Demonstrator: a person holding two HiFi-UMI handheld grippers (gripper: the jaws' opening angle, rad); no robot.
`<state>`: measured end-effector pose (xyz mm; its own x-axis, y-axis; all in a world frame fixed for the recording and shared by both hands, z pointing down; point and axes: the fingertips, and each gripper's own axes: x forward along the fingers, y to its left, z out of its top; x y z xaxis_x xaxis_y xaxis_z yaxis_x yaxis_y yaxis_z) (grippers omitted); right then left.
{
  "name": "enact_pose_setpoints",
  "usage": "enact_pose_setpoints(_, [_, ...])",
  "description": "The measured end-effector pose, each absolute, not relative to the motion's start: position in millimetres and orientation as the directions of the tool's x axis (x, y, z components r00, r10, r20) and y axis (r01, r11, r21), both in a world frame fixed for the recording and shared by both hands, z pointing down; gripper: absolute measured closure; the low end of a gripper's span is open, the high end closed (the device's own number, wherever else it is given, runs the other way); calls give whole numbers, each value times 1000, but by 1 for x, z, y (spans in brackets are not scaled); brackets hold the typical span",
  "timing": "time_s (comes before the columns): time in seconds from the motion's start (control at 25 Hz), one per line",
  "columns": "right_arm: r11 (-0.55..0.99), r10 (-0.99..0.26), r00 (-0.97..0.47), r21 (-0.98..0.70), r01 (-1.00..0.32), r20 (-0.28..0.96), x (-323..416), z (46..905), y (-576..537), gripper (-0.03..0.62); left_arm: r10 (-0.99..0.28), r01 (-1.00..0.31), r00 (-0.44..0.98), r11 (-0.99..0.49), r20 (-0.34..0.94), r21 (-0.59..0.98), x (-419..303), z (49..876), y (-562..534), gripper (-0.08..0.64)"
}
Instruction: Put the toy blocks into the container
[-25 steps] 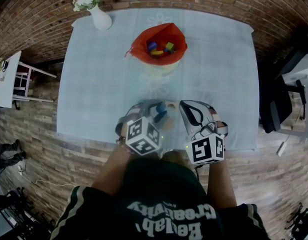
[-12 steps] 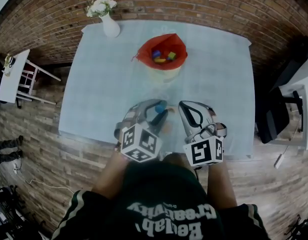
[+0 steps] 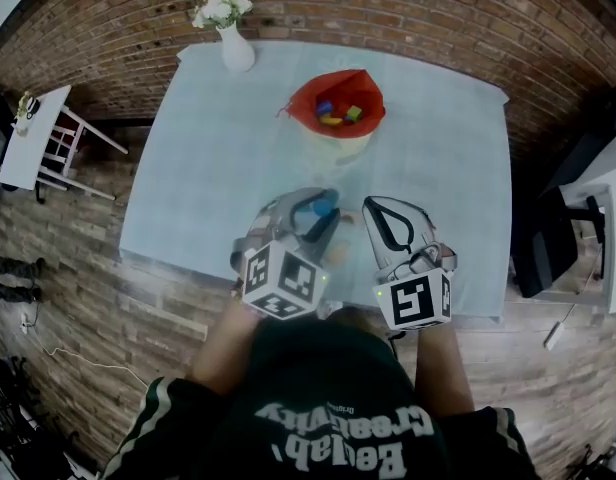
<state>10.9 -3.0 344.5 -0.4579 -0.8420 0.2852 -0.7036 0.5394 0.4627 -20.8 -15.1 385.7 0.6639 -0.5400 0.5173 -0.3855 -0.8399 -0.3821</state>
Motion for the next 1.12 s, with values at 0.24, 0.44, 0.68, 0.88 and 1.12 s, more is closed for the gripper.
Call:
enact_pose_setpoints(0.24, [516,-857,-431,457,-724,284,9,340,-33,586,-538,-385,671,-841,510,-380,-29,381,-44,416])
enact_pose_setpoints(0.44, [492,-870,-401,445,-748,287,4,334,-67,586,-539,-384,693,-838,480,-386,-36,370,-82,416])
enact_pose_setpoints(0.68, [444,-895,-356,452,-773,270,2,324,-100,586,-517,-351,724,-846,457,-401,-33,360,-116,416])
enact_pose_setpoints(0.88, [452,-890,-358,448,-771,281,6,322,-118,587,-514,-356,731,-849,449,-390,-23,357,-137,416])
enact_pose_setpoints(1.12, [464,-884,-374,431,-774,279,23,327,-143,586,-526,-381,722,-845,450,-376,-5,365,-161,416])
